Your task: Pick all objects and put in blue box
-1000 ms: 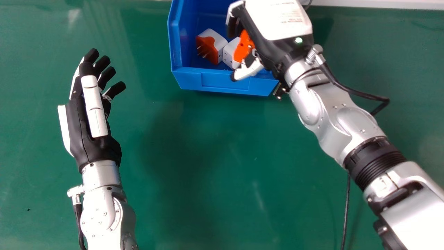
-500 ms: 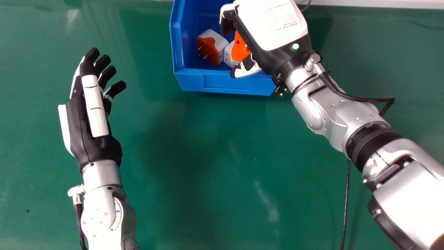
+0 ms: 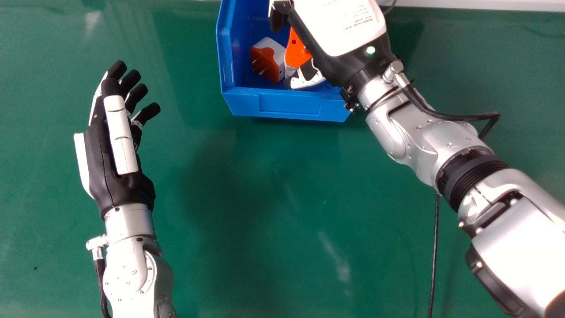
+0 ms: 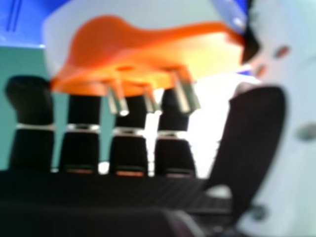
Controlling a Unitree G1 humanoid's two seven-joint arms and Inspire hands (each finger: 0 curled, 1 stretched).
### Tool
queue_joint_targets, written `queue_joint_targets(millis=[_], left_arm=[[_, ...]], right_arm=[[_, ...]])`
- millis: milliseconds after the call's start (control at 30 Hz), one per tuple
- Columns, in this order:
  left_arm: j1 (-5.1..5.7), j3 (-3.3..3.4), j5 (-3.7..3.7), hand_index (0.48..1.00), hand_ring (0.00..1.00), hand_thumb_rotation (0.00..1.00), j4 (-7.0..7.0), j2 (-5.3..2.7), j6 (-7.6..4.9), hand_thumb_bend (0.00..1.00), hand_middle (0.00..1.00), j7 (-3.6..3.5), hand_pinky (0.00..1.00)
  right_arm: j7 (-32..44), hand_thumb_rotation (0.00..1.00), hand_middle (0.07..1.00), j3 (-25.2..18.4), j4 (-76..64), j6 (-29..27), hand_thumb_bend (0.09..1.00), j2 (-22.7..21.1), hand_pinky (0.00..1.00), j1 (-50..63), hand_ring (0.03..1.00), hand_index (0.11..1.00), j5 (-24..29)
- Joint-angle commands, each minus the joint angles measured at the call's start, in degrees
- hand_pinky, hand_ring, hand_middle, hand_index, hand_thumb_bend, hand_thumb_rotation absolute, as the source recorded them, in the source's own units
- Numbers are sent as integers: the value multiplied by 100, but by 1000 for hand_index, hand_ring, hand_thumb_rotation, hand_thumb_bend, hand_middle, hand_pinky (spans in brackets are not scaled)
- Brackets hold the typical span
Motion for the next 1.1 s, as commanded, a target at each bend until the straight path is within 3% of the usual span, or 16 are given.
queue_joint_targets(millis=[0,133,300,567,600,767,800,900,933,1067], left_arm=[[-6,-23,40,833,828,907,-50,8,-142,670,839,-39,739],[2,-23,12,833,828,907,-79,4,-103,670,839,-51,739],[-24,-11,-15,832,828,905,-45,4,-110,673,840,-64,740],[-21,-19,52,832,828,905,-24,6,-143,673,840,-27,740],[-22,-21,57,832,829,904,-19,6,-144,672,840,-24,741],[-17,-23,42,832,829,904,-32,-6,-143,672,840,-34,741],[-22,-24,59,832,828,905,-16,1,-159,673,840,-29,741],[-21,-28,66,832,828,905,-10,6,-170,673,840,-35,741],[-18,-32,76,832,828,906,-16,8,-167,672,840,-30,741],[-21,-20,54,832,828,906,-18,-5,-153,672,840,-35,741]], right_arm=[[100,0,504,73,-58,296,508,28,253,-329,412,510,-52],[52,0,504,340,-172,866,508,38,253,-301,412,510,-293],[96,0,505,409,-302,1113,504,51,262,-270,417,521,-306],[266,0,505,475,-445,1353,504,74,262,-284,417,521,-319],[273,16,584,479,-463,1365,581,75,363,-283,505,584,-326],[380,16,584,471,-535,1349,581,58,363,-279,505,584,-305],[380,48,667,477,-554,1356,652,51,469,-278,597,643,-316],[409,48,667,463,-599,1333,652,37,469,-268,597,643,-306],[415,81,733,465,-612,1334,712,34,554,-263,672,699,-309],[495,81,733,476,-676,1382,712,19,554,-249,672,699,-330]])
